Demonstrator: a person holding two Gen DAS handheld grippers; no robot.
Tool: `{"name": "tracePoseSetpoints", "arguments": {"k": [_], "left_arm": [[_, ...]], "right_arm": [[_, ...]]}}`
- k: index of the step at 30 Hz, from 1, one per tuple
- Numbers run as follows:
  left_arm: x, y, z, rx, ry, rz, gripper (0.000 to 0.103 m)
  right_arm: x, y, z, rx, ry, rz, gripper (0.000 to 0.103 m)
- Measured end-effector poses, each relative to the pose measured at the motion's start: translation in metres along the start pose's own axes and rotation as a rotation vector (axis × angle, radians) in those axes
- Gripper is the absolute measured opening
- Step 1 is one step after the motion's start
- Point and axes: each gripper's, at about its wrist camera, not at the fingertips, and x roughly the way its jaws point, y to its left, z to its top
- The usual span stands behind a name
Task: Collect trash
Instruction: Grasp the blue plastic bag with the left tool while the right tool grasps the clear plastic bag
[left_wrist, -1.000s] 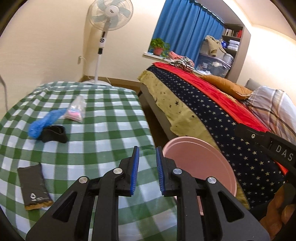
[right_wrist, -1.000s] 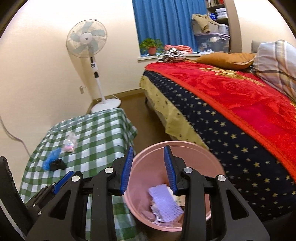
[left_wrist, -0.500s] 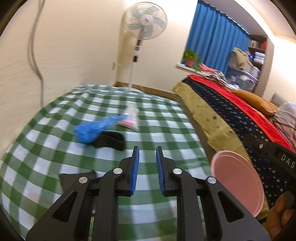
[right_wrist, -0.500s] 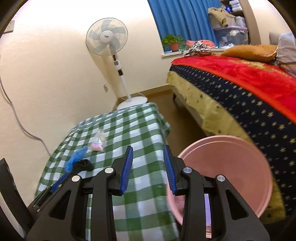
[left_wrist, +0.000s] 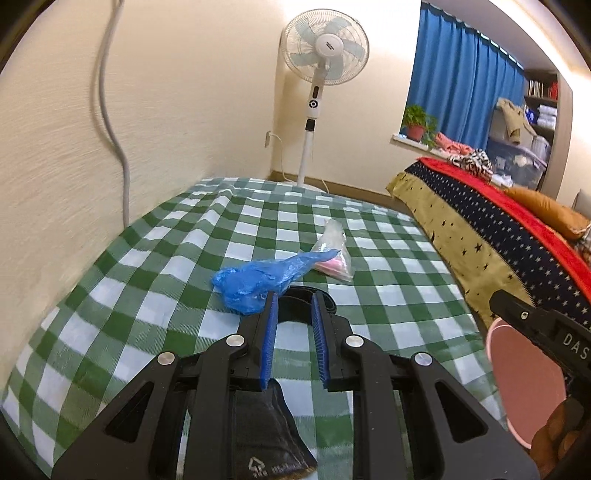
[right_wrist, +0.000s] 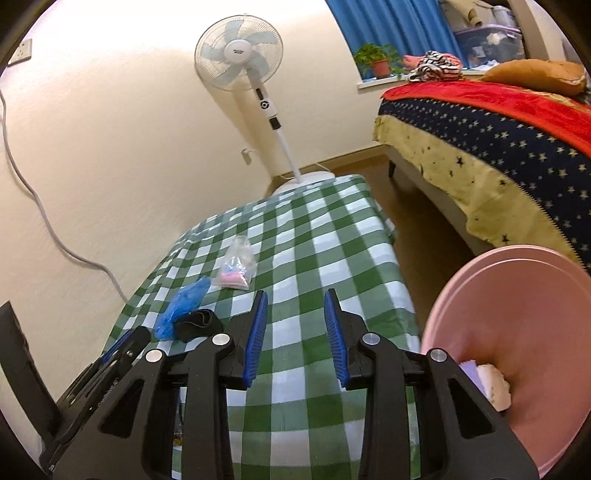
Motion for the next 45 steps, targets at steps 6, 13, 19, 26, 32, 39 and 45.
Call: {"name": "tracePoseSetpoints", "arguments": {"k": [6, 13, 19, 26, 32, 39, 45], "left_arm": [[0.016, 0.001, 0.006, 0.008, 0.023, 0.026, 0.037], [0.032, 0.002, 0.013, 0.011, 0.047, 0.052, 0.052], [0.045, 0.007, 0.016, -0.020, 0.075, 0.078, 0.053], [0.058, 0.012, 0.016, -0.056, 0.107, 0.055, 0.053], [0.057, 0.026, 0.012, -0.133, 0.122, 0.028, 0.039], [0.058, 0.031, 0.011, -0.152, 0.128, 0.003, 0.005], [0.055, 0.031, 0.011, -0.157, 0.121, 0.003, 0.003]], "right_arm": [[0.024, 0.000, 0.009, 0.018, 0.046, 0.061, 0.032], [0.057, 0.013, 0.019, 0.004, 0.089, 0.115, 0.032], [0.085, 0.027, 0.028, -0.032, 0.124, 0.144, 0.034], [0.124, 0.037, 0.036, -0.062, 0.173, 0.159, 0.034], [0.156, 0.042, 0.037, -0.079, 0.234, 0.171, 0.035], [0.183, 0.049, 0.036, -0.100, 0.304, 0.167, 0.037], [0.190, 0.052, 0.034, -0.093, 0.330, 0.192, 0.016]]}}
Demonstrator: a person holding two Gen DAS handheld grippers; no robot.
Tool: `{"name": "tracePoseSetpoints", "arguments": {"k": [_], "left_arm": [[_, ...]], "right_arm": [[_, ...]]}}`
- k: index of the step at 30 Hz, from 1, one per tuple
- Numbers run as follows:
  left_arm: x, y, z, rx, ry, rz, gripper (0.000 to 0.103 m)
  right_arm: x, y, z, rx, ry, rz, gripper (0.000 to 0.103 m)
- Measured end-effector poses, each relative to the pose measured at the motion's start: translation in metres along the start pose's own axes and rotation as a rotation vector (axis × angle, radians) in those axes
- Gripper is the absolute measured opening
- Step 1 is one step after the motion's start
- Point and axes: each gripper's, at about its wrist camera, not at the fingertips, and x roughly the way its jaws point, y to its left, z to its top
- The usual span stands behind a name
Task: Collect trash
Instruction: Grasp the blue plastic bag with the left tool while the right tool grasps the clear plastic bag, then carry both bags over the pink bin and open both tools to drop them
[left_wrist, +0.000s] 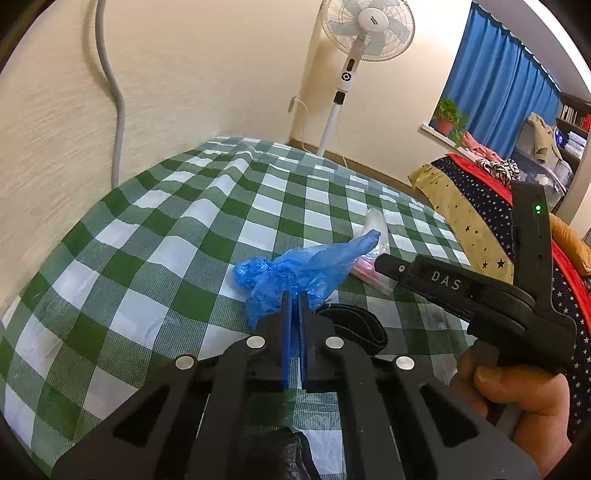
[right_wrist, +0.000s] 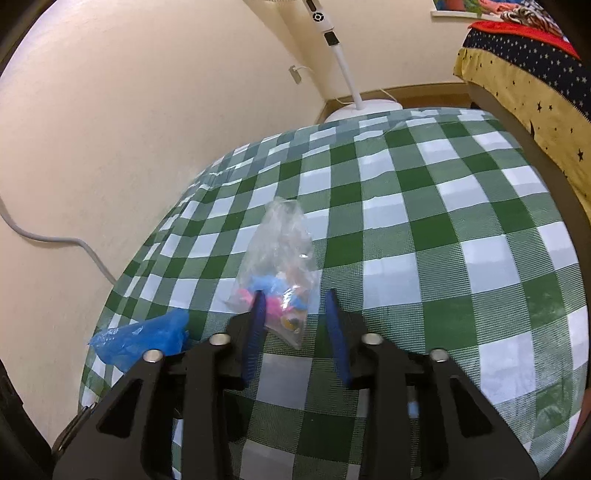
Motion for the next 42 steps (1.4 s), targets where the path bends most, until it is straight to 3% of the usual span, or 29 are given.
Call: {"name": "tracePoseSetpoints", "arguments": {"k": [2, 7, 16, 26, 32, 42], "left_arm": [[-0.002, 0.000, 0.001, -0.006, -0.006, -0.001, 0.003], [-0.005, -0.002, 0.004, -0.013, -0.016, -0.007, 0.003], [-0.026, -0.005, 0.007, -0.005, -0.044, -0.026, 0.002], [-0.070, -0.021, 0.003, 0.071, -0.074, -0.028, 0.002], [-0.097, -0.032, -0.004, 0.124, -0.084, -0.035, 0.002], [-0.134, -0.045, -0.016, 0.145, -0.089, -0.109, 0.002]], "right_arm": [[-0.003, 0.003, -0.002, -0.022, -0.009, -0.005, 0.007], [-0.019, 0.008, -0.013, -0.035, -0.042, -0.016, 0.001], [-0.072, 0.015, -0.032, -0.052, -0.105, -0.079, 0.000], [-0.148, 0.020, -0.069, -0.050, -0.167, -0.191, 0.000], [-0.188, 0.027, -0.092, -0.028, -0.196, -0.207, 0.000], [-0.246, 0.041, -0.122, -0.058, -0.246, -0.248, 0.000]]}}
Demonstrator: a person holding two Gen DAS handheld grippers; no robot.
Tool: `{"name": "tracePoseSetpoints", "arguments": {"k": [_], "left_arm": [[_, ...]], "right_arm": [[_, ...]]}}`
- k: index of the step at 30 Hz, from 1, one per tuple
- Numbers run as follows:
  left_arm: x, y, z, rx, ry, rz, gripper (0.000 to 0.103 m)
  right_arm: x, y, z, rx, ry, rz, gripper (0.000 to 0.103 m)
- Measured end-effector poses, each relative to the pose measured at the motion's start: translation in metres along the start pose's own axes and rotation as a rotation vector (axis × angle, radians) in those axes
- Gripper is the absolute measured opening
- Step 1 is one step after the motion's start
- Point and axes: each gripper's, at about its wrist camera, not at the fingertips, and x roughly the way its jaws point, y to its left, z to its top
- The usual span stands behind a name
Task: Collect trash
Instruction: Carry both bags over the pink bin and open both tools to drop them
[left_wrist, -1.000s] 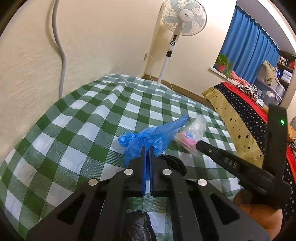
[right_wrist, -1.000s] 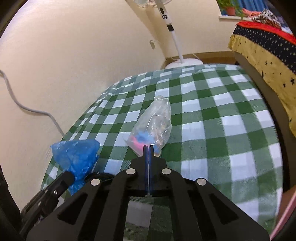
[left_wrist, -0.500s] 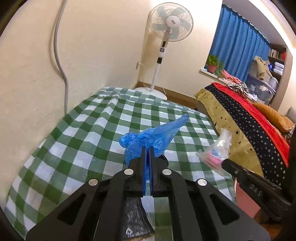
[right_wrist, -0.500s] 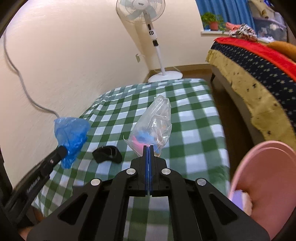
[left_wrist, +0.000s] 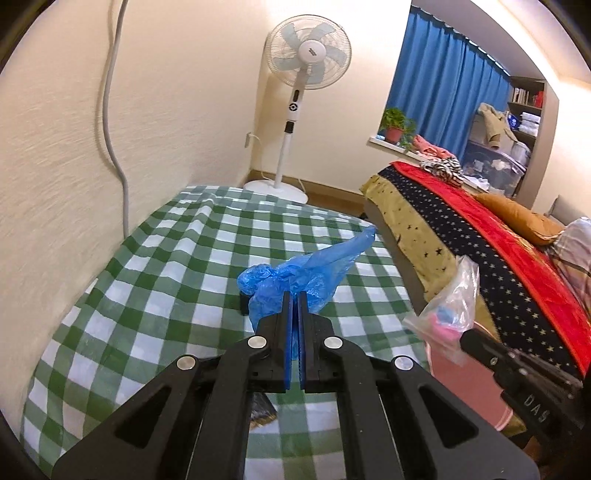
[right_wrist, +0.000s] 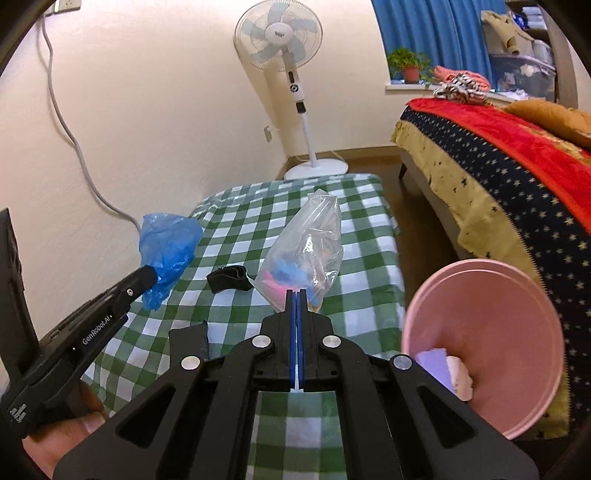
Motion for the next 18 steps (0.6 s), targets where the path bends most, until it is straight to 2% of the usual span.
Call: {"name": "tracePoseSetpoints", "arguments": {"k": [10, 18], "left_arm": [[-0.008, -0.033, -0.013, 0.047, 0.008, -0.086, 0.002], [0.000, -0.055, -0.020, 0.066, 0.023, -0.128, 0.002]], "right_arm": [[-0.035, -0.018, 0.000, 0.029, -0.046, -0.067, 0.000], [-0.041, -0.037, -0.005, 0.050, -0.061, -0.136, 0.000]]}}
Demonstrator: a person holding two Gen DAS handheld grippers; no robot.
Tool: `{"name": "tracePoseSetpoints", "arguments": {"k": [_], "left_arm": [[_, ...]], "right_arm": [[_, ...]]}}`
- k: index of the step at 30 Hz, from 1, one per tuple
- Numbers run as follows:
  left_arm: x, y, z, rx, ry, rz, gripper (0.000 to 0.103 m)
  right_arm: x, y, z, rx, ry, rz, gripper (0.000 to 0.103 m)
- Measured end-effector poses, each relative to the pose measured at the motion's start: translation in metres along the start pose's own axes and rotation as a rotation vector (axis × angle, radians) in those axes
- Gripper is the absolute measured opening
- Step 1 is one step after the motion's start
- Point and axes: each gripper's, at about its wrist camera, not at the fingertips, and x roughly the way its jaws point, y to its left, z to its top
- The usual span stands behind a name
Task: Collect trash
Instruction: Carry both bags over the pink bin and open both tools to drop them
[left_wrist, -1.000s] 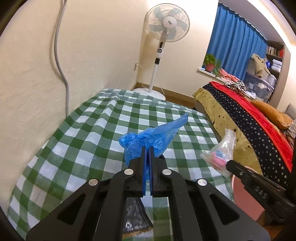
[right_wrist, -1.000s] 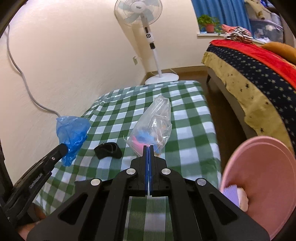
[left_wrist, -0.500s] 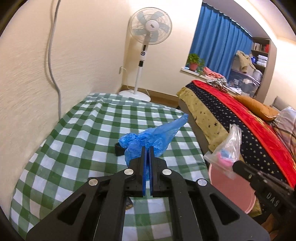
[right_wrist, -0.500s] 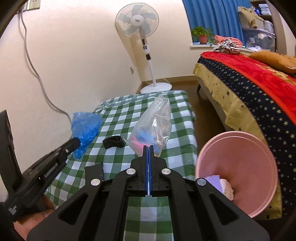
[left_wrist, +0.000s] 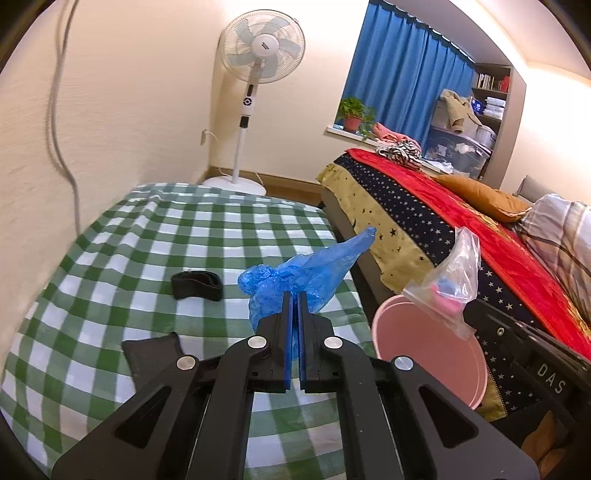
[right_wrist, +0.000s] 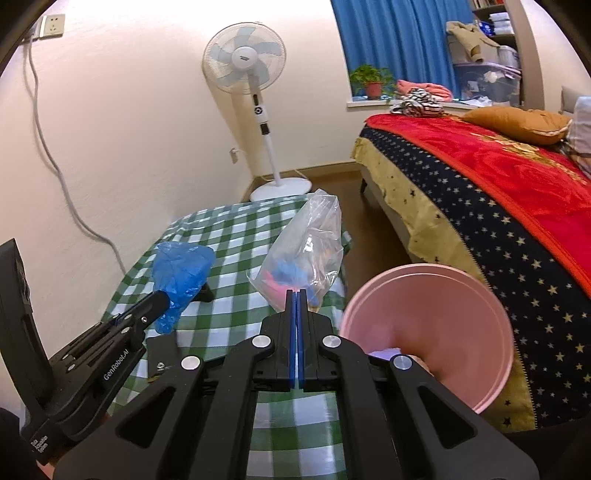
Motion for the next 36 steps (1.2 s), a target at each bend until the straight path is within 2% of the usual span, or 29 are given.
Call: {"name": "tracePoseSetpoints", "arguments": {"k": [19, 25, 36], "left_arm": [[0.038, -0.047, -0.017, 0.016, 0.035, -0.104, 0.002], [0.049, -0.065, -0.016, 0.013, 0.036, -0.164, 0.002], [0.075, -0.109, -0.028, 0.075, 0.066, -0.282, 0.002]], "right_arm": [[0.013, -0.060, -0.022, 0.088, -0.020, -0.235, 0.000], [0.018, -0.079, -0.028, 0.116, -0.017, -0.303, 0.000], [0.024, -0.105, -0.027, 0.143, -0.014, -0.375, 0.000]]}}
